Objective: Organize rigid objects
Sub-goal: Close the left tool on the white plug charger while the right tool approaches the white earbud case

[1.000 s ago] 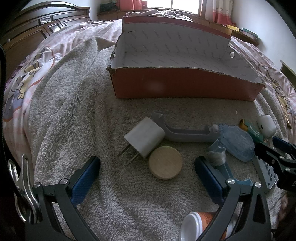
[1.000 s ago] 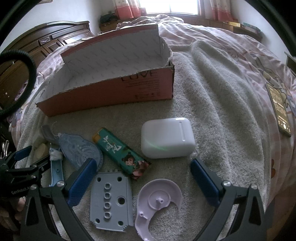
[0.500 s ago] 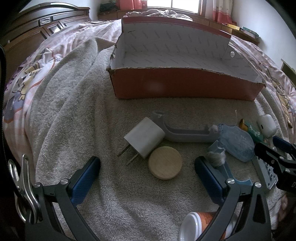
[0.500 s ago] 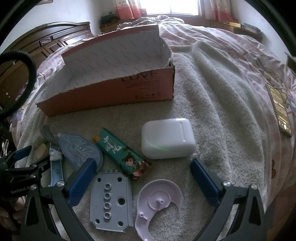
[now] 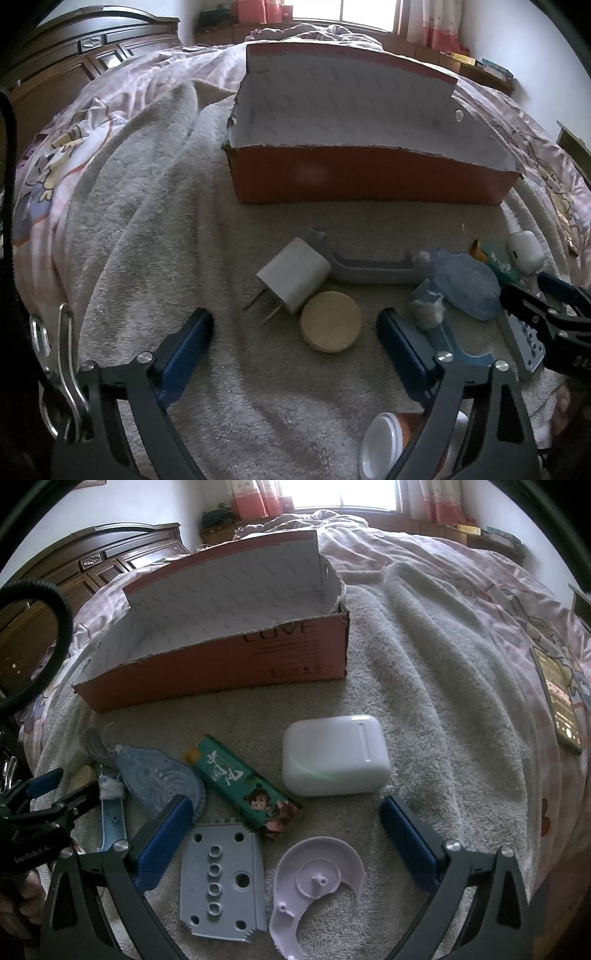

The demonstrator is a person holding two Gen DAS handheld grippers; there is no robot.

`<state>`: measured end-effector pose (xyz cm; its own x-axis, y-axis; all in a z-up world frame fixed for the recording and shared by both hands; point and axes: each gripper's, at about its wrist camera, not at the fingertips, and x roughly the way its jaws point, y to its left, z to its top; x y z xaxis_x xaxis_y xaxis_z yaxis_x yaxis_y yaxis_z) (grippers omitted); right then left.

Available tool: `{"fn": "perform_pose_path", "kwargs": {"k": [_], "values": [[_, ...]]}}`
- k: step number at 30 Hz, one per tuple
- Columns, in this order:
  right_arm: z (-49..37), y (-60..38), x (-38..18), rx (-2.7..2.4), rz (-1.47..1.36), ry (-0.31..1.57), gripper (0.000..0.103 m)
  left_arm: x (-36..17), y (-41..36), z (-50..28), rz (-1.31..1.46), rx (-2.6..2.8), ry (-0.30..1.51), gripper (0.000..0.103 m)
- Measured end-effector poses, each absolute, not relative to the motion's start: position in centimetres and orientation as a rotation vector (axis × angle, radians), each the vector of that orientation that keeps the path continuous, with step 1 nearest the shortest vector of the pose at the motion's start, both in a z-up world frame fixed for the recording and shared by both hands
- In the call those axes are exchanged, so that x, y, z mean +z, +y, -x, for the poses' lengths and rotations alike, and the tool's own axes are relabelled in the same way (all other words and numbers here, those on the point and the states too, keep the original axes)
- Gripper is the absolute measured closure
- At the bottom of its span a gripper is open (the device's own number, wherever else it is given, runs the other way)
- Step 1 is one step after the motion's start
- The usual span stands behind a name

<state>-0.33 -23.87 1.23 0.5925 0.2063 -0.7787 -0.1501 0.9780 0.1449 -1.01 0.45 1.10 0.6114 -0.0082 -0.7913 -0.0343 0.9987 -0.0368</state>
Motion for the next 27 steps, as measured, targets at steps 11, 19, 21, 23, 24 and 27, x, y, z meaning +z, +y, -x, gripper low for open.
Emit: {"fn": "perform_pose_path", "kwargs": {"k": [11,19,21,23,24,27], "values": [[1.3,-24.7,3.0,0.258,-0.104,0.868,0.001,3.5,1.5,2.3,0.028,-0.019,0.795,0.015],[2.6,-23.6,4.5,0.331,-0.057,0.81,0.001,3.7,1.4,1.8,0.015,-0.02,0.772,0.034],[2.7,-23.5,4.5,0.35,-0.052,0.809,0.002,3.6,1.4,1.5,0.026,-0.018,0.774,0.04],[2.8,-23.6,4.5,0.36,-0.047,0.807,0.003,3.4,1.5,1.2,0.035,-0.021,0.778,0.047],[2.9,-23.5,4.4,0.364,-0.048,0.806,0.004,3.3,1.6,1.0,0.038,-0.023,0.779,0.05],[3.3,-23.6,4.4,0.367,-0.052,0.804,0.004,3.1,2.0,0.6,0.057,-0.013,0.784,0.061]]}}
